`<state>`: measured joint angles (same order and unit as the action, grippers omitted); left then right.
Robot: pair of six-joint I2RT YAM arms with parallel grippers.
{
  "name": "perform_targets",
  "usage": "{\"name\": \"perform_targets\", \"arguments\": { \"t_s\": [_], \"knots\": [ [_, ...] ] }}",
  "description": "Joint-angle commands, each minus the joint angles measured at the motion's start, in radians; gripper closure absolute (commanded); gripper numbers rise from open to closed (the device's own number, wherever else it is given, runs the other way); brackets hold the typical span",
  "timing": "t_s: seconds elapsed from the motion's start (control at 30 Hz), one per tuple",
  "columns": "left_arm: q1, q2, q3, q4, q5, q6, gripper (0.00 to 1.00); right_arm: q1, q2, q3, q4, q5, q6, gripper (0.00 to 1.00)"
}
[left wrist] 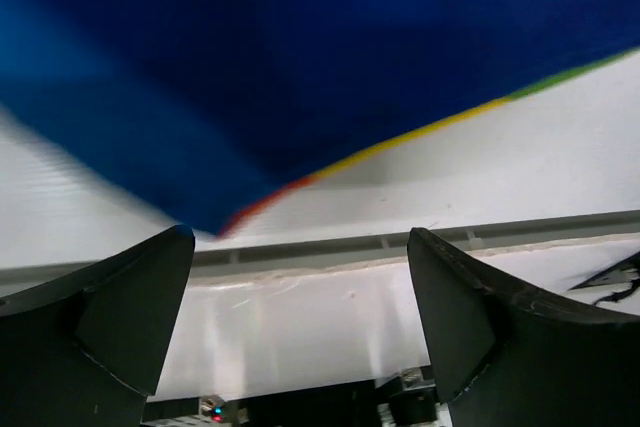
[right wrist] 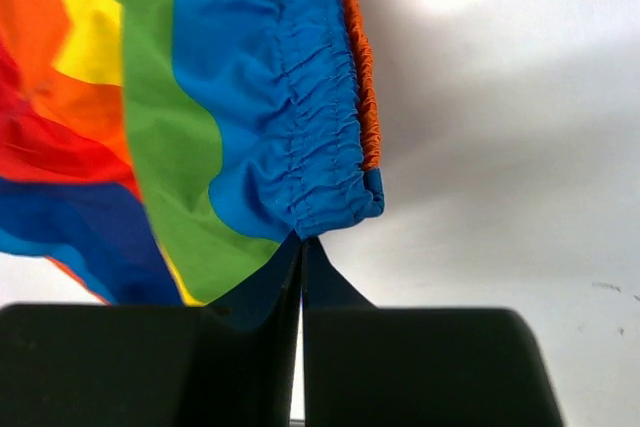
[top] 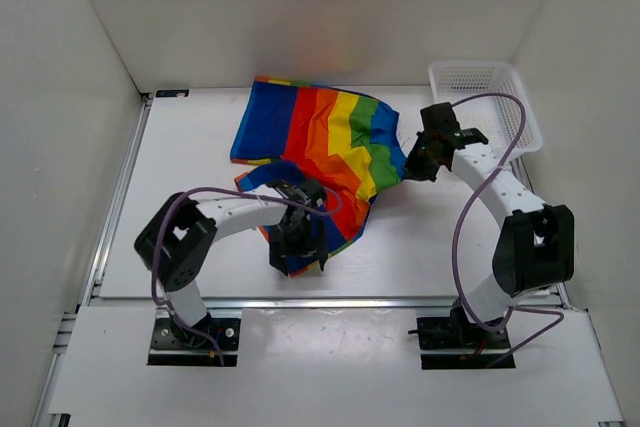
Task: Fold and stack the shorts
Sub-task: Flatten the shorts out
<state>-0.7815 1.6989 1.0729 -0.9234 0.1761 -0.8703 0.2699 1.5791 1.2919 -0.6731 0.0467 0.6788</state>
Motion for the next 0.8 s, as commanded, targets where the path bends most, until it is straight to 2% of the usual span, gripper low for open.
{"name": "perform_targets", "arguments": {
  "t_s": [0.0, 0.1, 0.47, 0.6, 0.63, 0.67, 0.7, 0.77],
  "knots": [
    [-0.087, 0.053, 0.044, 0.058, 0.025, -0.059, 0.01, 0.002, -0.056, -0.064, 0.013, -0.021, -0.016, 1.00],
    [-0.098, 0.065, 0.013, 0.058, -0.018, -0.108, 0.11, 0.002, -0.079, -0.095, 0.023, -0.030, -0.025, 1.00],
    [-0.022, -0.071, -0.076, 0.049, -0.144, -0.164, 0.21, 0.002, -0.126, -0.157, 0.043, -0.074, -0.044, 1.00],
    [0.024, -0.033, -0.076, 0.060, -0.177, -0.164, 0.47, 0.002, -0.136, -0.178, 0.053, -0.084, -0.035, 1.00],
    [0.046, -0.022, -0.076, 0.060, -0.178, -0.154, 0.70, 0.002, -0.136, -0.178, 0.053, -0.084, -0.035, 1.00],
    [0.057, -0.013, -0.076, 0.060, -0.178, -0.144, 0.85, 0.002, -0.145, -0.187, 0.053, -0.084, -0.035, 1.00],
    [0.071, -0.013, -0.085, 0.060, -0.178, -0.144, 0.90, 0.002, -0.145, -0.187, 0.053, -0.094, -0.025, 1.00],
    [0.123, -0.034, -0.097, 0.042, -0.178, -0.116, 0.90, 0.002, -0.159, -0.201, 0.053, -0.117, -0.015, 1.00]
  ]
}}
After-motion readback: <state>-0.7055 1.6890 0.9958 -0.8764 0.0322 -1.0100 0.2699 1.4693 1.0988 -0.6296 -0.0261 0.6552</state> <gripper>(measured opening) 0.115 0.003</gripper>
